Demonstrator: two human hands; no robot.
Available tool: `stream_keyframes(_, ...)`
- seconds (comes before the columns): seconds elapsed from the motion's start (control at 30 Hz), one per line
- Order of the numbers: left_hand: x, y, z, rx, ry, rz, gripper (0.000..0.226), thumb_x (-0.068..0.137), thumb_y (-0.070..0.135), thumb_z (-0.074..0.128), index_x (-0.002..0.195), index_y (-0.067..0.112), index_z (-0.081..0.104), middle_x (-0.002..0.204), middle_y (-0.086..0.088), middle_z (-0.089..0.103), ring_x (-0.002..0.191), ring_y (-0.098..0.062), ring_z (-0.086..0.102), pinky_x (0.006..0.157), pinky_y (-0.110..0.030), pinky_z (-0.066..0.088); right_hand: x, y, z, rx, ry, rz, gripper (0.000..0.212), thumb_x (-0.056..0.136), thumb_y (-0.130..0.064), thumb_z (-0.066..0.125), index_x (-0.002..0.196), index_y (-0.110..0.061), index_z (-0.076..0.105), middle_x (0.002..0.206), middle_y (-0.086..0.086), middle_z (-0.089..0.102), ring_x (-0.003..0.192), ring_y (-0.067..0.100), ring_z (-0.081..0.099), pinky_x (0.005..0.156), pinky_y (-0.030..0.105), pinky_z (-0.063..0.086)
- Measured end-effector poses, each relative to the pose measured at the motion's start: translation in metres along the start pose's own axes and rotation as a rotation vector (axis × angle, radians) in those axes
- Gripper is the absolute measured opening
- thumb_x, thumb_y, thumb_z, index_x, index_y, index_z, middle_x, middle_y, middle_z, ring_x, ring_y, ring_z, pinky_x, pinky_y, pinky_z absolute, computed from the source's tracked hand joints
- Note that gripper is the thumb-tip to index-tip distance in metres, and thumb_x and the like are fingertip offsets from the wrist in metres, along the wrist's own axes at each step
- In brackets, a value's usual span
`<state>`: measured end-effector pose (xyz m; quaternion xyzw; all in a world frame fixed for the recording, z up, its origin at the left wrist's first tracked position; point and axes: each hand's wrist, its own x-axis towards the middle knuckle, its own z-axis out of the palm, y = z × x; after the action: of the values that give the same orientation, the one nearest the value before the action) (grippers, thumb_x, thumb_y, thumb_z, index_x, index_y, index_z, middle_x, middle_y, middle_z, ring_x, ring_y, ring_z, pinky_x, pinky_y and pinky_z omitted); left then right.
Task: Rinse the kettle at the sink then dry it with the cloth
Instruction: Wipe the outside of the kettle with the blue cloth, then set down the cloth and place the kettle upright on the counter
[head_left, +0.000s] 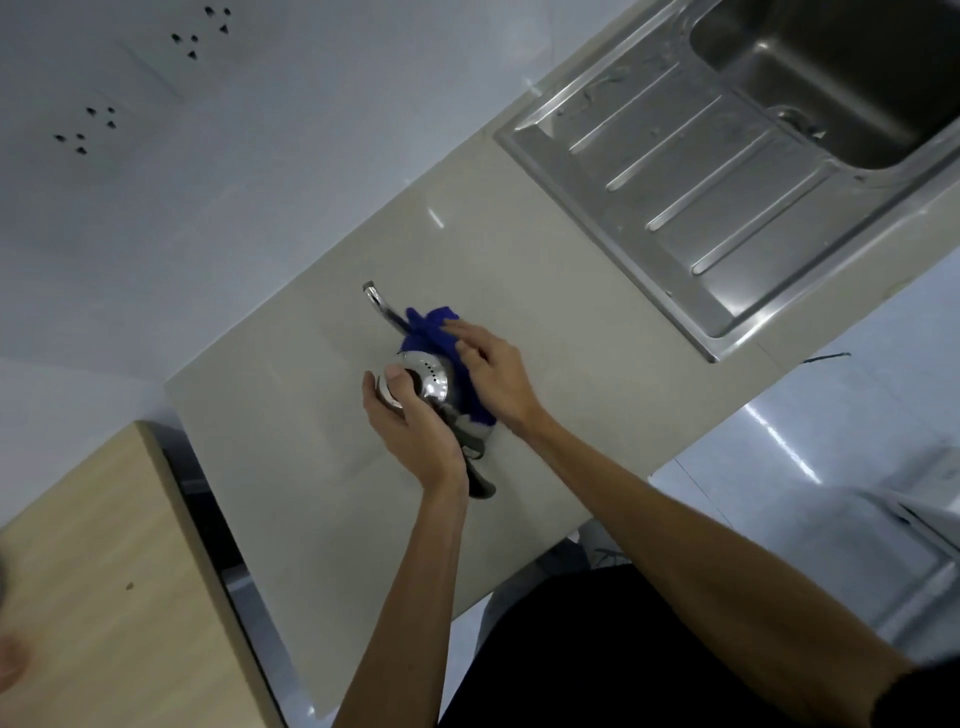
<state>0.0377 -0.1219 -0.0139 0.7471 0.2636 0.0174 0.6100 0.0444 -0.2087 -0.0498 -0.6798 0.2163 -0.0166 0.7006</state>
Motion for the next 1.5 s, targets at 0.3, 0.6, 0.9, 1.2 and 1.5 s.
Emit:
stream_keyframes(0.3,0.003,-0.002,0.001,-0.061,-0.018,-0.010,0.069,0.087,0.060,0.051,0.143,0.020,0.048,0.142,-0.004,0.056,0.128,-0.021,0.057,0.107,-0.041,0.050,-0.018,0.030,-0.001,0.018,0.144,0.126,0.042,0.108,-0.012,0.037,0.149,-0.007,0.045,0.156,0.007,0.044,0.147,0.019,0.037,0.123,0.034,0.027)
stream_keyframes(0.6,0.002,-0.002,0.000,0.002,0.012,-0.004,0.067,0.089,0.059,0.048,0.143,0.020,0.049,0.144,-0.002,0.055,0.131,-0.019,0.054,0.109,-0.039,0.047,-0.026,0.046,0.007,0.073,0.194,0.220,0.042,0.108,-0.007,0.034,0.149,-0.005,0.043,0.148,0.014,0.050,0.136,0.028,0.050,0.118,0.042,0.036)
stream_keyframes(0.9,0.008,0.002,-0.019,0.162,-0.105,0.037,0.085,0.086,0.069,0.051,0.155,0.021,0.034,0.162,-0.001,0.035,0.151,-0.017,0.031,0.124,-0.042,0.027,-0.002,0.011,-0.075,-0.561,-0.126,0.113,0.042,0.102,-0.001,0.040,0.143,-0.004,0.054,0.139,0.016,0.061,0.127,0.033,0.056,0.101,0.022,0.035)
stream_keyframes(1.2,0.020,0.010,-0.035,0.181,-0.225,0.152,0.095,0.075,0.072,0.057,0.155,0.026,0.033,0.164,0.004,0.032,0.152,-0.013,0.026,0.125,-0.039,0.023,0.009,0.023,-0.208,-1.269,-0.081,-0.007,0.054,0.096,0.001,0.053,0.149,-0.008,0.046,0.163,0.011,0.030,0.150,0.033,0.026,0.124,0.042,0.022)
stream_keyframes(1.5,0.036,0.012,-0.041,0.336,-0.369,0.348,0.061,0.090,0.058,0.054,0.145,0.033,0.049,0.161,0.001,0.038,0.151,-0.014,0.028,0.123,-0.036,0.024,-0.028,0.018,-0.153,-1.077,-0.084,-0.119,0.053,0.094,-0.038,0.065,0.140,-0.013,0.057,0.149,0.008,0.051,0.143,0.030,0.041,0.118,0.048,0.032)
